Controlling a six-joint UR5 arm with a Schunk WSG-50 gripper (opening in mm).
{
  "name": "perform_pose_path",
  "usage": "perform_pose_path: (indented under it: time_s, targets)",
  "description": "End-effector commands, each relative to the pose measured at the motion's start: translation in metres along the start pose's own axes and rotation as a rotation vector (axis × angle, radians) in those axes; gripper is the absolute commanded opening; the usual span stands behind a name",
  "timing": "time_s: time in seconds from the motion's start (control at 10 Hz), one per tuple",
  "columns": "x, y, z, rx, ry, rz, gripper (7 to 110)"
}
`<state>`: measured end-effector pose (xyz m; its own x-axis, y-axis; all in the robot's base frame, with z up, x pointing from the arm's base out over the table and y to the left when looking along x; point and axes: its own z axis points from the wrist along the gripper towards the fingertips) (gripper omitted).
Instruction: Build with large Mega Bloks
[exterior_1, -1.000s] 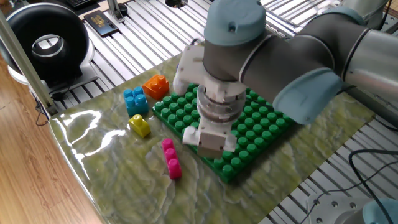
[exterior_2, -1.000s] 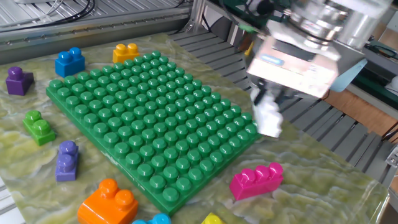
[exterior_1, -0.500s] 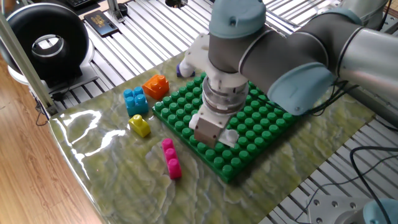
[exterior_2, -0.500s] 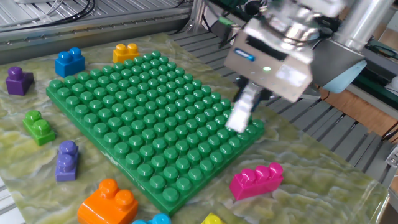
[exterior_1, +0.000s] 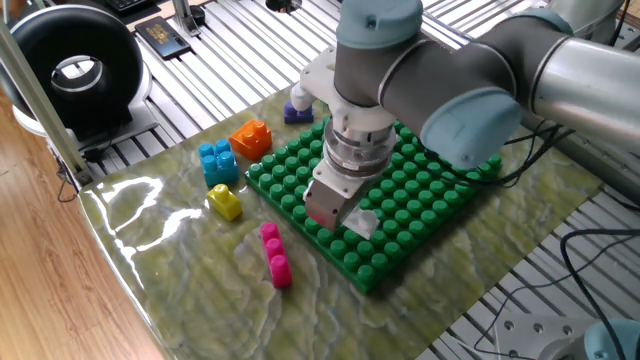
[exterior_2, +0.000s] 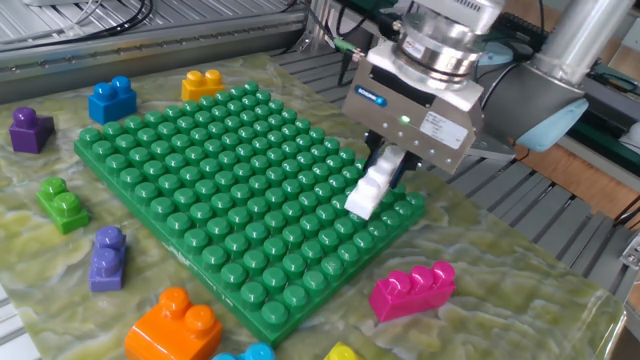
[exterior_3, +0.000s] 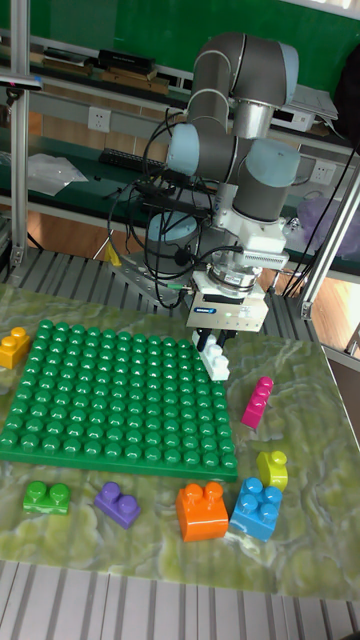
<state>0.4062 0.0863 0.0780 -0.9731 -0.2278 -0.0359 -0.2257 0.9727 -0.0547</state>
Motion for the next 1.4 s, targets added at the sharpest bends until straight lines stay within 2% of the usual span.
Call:
perform_pose_path:
  time_s: [0.0, 0.1, 0.2, 0.5, 0.7, 1.1, 1.3]
  targets:
    - [-0.011, -0.011, 0.0, -0.007, -0.02, 0.032, 7]
    - [-0.013, -0.009, -0.002, -0.031, -0.014, 0.046, 7]
    - [-0.02, -0.016, -0.001, -0.009, -0.038, 0.056, 7]
    - [-0.029, -0.002, 0.004, -0.083, -0.039, 0.173, 7]
    - [-0.04, -0.004, 0.008, -0.082, -0.064, 0.208, 7]
    - [-0.05, -0.01, 0.017, -0.084, -0.059, 0.222, 7]
    - [-0.054, -0.014, 0.025, -0.071, -0.053, 0.209, 7]
